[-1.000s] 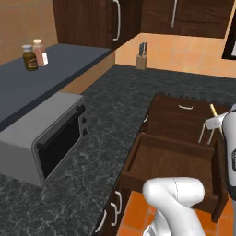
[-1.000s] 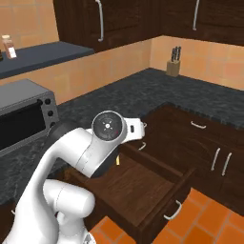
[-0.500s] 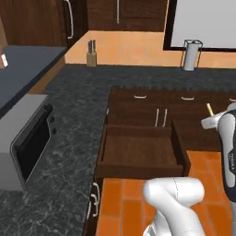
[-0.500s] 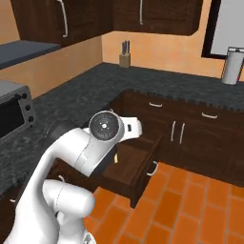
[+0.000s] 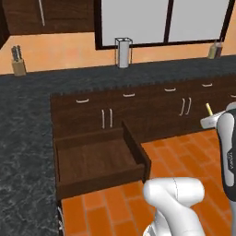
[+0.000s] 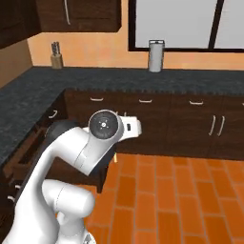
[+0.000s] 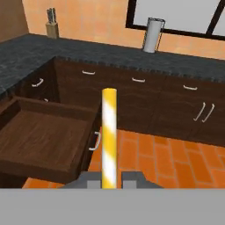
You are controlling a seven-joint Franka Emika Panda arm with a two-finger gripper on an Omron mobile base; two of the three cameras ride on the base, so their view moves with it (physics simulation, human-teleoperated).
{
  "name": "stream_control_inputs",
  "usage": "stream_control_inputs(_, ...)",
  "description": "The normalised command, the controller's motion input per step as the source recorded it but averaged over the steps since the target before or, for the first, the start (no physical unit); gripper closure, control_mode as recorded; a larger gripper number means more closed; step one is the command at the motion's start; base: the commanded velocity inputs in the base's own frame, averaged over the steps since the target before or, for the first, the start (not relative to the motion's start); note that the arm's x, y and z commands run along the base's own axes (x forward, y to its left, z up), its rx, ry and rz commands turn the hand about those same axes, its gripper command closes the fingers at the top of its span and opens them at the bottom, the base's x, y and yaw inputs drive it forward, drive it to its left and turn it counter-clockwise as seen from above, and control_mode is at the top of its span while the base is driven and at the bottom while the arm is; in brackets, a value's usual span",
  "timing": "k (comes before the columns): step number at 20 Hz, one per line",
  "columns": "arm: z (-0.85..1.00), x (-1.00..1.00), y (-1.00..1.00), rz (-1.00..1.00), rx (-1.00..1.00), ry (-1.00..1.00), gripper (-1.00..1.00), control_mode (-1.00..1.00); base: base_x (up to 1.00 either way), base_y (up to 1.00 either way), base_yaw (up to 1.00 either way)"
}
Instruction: Take a straw from the drawer in front and place it inside the glass cup on the dining counter.
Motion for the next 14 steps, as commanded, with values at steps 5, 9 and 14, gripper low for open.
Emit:
stream_control_inputs(5,0.0,0.0,0.0,0.0,0.0,0.0,1.0,1.0,-0.06,-0.54,-0.5)
stream_control_inputs(9,0.0,0.0,0.0,0.0,0.0,0.0,1.0,1.0,0.0,-0.57,-0.49)
stream_control_inputs(14,0.0,0.0,0.0,0.0,0.0,0.0,1.0,1.0,0.04,-0.51,-0.44)
